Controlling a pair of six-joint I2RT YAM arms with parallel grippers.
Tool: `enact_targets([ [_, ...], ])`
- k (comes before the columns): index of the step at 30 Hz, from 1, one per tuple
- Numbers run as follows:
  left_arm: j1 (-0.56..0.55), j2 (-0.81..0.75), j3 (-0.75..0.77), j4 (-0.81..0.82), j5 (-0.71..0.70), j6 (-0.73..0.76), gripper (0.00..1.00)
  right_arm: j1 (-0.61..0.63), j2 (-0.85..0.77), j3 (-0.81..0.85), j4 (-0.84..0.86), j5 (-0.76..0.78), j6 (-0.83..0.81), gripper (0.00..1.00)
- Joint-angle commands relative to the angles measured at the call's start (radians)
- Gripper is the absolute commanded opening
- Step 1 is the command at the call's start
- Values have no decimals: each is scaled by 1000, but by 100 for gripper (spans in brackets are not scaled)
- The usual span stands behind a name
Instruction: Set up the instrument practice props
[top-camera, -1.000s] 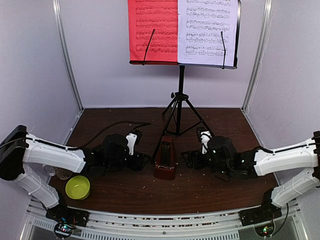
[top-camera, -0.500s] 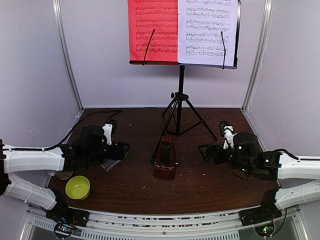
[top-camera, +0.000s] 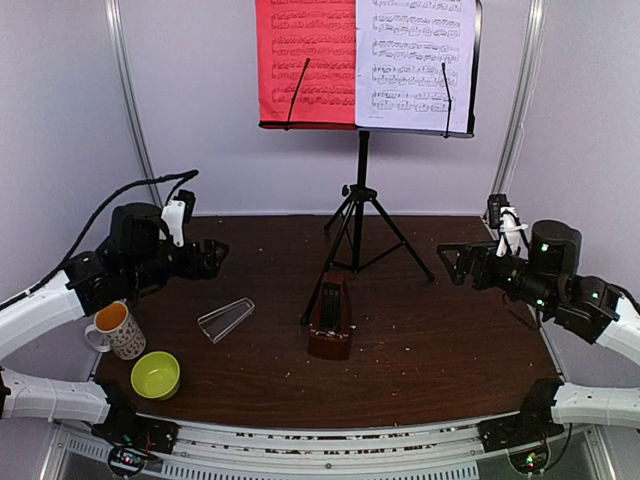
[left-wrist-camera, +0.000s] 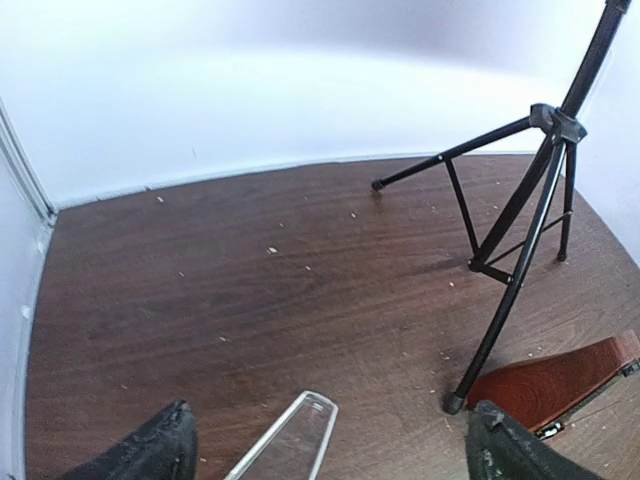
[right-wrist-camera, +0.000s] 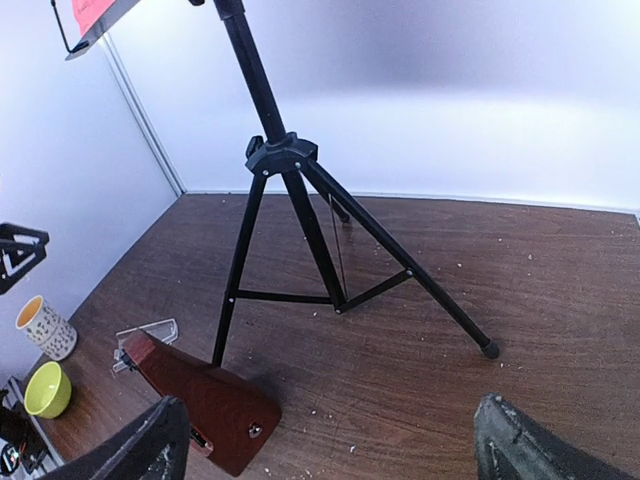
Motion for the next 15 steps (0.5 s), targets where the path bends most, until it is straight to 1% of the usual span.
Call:
enact_targets([
  [1,4,-10,89,-160,-45,4,98,-41,-39,42,-108,-52,-68,100],
  [4,3,-16,105,-202,-70,-51,98,-60,-82,14,-124,-56,-59,100],
  [7,4,-28,84,-234,-102,-111,98,-73,-137,-36,-124,-58,-33,100],
  [11,4,-54,17,-249,-116,-185,98,-88,-212,-107,-127,-49,3,100],
  [15,4,-86,-86,-216,-108,-272,98,-100,-261,-186,-127,-43,43,100],
])
